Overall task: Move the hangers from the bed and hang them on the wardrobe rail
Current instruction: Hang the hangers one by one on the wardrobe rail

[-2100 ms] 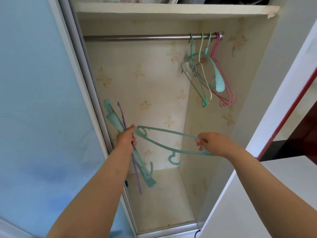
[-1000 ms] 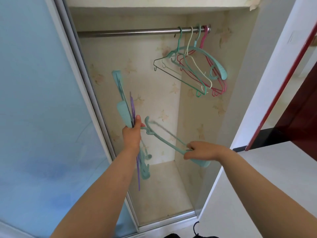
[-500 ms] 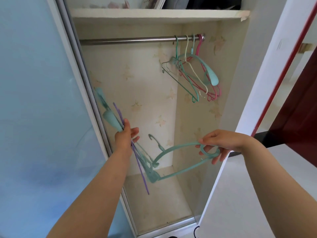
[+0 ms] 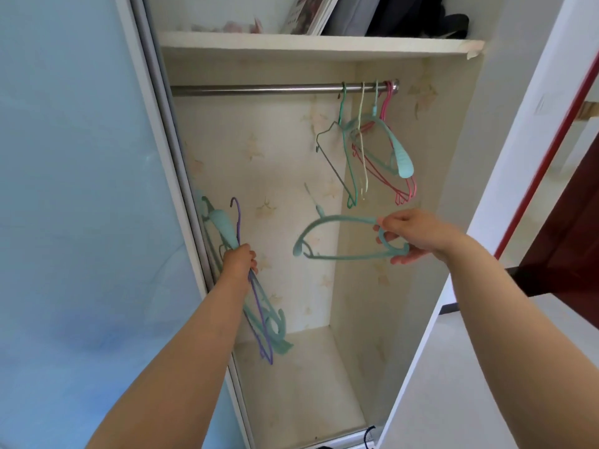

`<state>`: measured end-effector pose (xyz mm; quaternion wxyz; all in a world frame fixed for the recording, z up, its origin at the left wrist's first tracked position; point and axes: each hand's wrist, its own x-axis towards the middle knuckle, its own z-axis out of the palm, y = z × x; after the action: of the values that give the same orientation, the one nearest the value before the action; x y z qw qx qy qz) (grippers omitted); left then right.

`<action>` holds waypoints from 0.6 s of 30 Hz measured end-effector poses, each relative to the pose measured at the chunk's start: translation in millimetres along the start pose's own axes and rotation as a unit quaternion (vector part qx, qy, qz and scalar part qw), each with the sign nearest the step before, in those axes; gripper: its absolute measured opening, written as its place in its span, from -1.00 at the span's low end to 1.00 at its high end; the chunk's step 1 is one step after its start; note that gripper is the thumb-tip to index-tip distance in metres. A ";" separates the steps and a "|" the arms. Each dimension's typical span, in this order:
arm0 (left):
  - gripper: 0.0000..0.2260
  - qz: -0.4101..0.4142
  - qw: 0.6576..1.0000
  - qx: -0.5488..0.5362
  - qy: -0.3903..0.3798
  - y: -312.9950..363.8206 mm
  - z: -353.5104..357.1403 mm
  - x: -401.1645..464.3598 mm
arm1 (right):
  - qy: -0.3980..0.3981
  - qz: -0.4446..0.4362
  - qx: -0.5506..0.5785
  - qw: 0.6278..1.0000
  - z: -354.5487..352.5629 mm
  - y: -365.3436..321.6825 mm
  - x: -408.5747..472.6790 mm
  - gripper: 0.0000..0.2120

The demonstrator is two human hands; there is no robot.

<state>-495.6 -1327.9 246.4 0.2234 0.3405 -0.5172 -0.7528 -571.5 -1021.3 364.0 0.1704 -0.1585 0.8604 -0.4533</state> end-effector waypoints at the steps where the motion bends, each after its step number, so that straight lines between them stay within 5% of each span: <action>1: -0.78 0.002 1.000 -0.006 -0.014 3.7 3.5 -1.8 | 0.022 -0.010 0.029 0.999 7.6 -4.6 5.3 -0.73; 6: -0.79 0.004 0.992 -0.100 -0.079 32.1 23.9 -14.8 | 0.112 -0.066 0.157 0.979 28.2 -39.7 34.1 -0.72; 11: -0.82 0.036 0.983 -0.124 -0.130 67.7 44.7 -29.0 | 0.197 -0.123 0.153 0.961 11.9 -87.6 67.9 -0.70; 18: -0.80 0.063 0.981 -0.113 -0.143 93.7 56.4 -35.1 | 0.166 -0.113 0.127 0.971 6.5 -119.2 117.8 -0.68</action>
<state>-515.6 -1302.6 356.7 0.2307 0.1687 -0.4758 -0.8319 -659.7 -1140.5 442.4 -0.0085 -0.1543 0.7886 -0.5951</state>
